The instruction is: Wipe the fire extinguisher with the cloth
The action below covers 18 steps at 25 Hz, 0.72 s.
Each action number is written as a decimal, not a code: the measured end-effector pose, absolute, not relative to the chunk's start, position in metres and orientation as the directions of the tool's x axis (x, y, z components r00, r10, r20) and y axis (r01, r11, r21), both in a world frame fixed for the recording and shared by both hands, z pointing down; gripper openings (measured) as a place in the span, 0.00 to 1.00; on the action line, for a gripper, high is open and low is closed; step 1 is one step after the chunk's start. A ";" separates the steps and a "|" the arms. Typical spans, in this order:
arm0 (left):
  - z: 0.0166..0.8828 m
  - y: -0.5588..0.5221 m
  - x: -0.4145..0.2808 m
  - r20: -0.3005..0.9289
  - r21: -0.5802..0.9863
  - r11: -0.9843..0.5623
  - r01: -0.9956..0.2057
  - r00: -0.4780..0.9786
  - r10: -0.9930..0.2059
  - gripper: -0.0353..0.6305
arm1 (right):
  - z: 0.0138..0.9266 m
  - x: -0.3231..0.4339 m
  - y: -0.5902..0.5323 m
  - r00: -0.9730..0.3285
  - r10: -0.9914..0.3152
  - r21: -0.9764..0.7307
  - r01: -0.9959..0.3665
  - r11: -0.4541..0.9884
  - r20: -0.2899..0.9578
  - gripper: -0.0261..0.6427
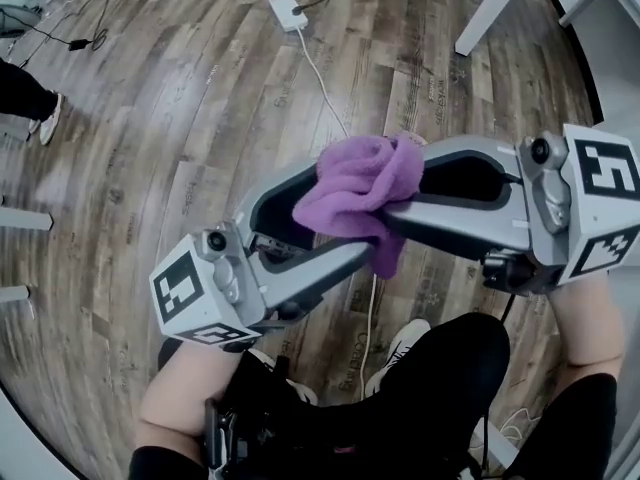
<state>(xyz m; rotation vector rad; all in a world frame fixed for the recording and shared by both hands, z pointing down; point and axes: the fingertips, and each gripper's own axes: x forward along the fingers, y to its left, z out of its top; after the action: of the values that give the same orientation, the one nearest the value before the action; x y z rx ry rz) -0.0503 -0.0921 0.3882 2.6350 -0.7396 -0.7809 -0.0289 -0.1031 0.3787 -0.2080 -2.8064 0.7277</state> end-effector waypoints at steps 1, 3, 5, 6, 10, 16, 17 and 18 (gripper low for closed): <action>0.387 -0.089 -0.049 -0.432 0.417 -0.833 -0.365 0.726 -0.534 0.50 | 0.377 -0.035 -0.100 -0.962 0.197 -0.495 0.079 0.866 0.191 0.14; 0.383 -0.084 -0.048 -0.457 0.430 -0.845 -0.317 0.731 -0.507 0.63 | 0.374 -0.042 -0.098 -0.964 0.193 -0.502 0.076 0.862 0.185 0.14; 0.383 -0.085 -0.051 -0.463 0.457 -0.837 -0.302 0.723 -0.514 0.64 | 0.371 -0.043 -0.100 -0.968 0.184 -0.515 0.073 0.854 0.168 0.14; 0.385 -0.086 -0.052 -0.458 0.469 -0.830 -0.301 0.720 -0.521 0.64 | 0.370 -0.042 -0.100 -0.970 0.183 -0.518 0.075 0.852 0.163 0.14; 0.390 -0.086 -0.044 -0.430 0.471 -0.835 -0.283 0.753 -0.498 0.62 | 0.374 -0.046 -0.089 -0.961 0.221 -0.519 0.106 0.848 0.166 0.14; 0.398 -0.086 -0.043 -0.414 0.515 -0.833 -0.205 0.791 -0.450 0.18 | 0.379 -0.043 -0.094 -0.968 0.208 -0.537 0.102 0.838 0.141 0.16; 0.399 -0.086 -0.042 -0.413 0.520 -0.831 -0.197 0.794 -0.447 0.17 | 0.380 -0.042 -0.095 -0.969 0.207 -0.543 0.103 0.834 0.134 0.16; 0.400 -0.088 -0.042 -0.412 0.524 -0.829 -0.195 0.794 -0.447 0.17 | 0.380 -0.042 -0.095 -0.970 0.205 -0.546 0.103 0.832 0.129 0.16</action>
<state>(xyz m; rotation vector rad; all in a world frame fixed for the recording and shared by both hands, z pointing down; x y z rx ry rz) -0.0420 -0.0876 0.4000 2.5190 -0.4808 -0.7384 -0.0422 -0.0953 0.3804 -0.2398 -2.8308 0.8280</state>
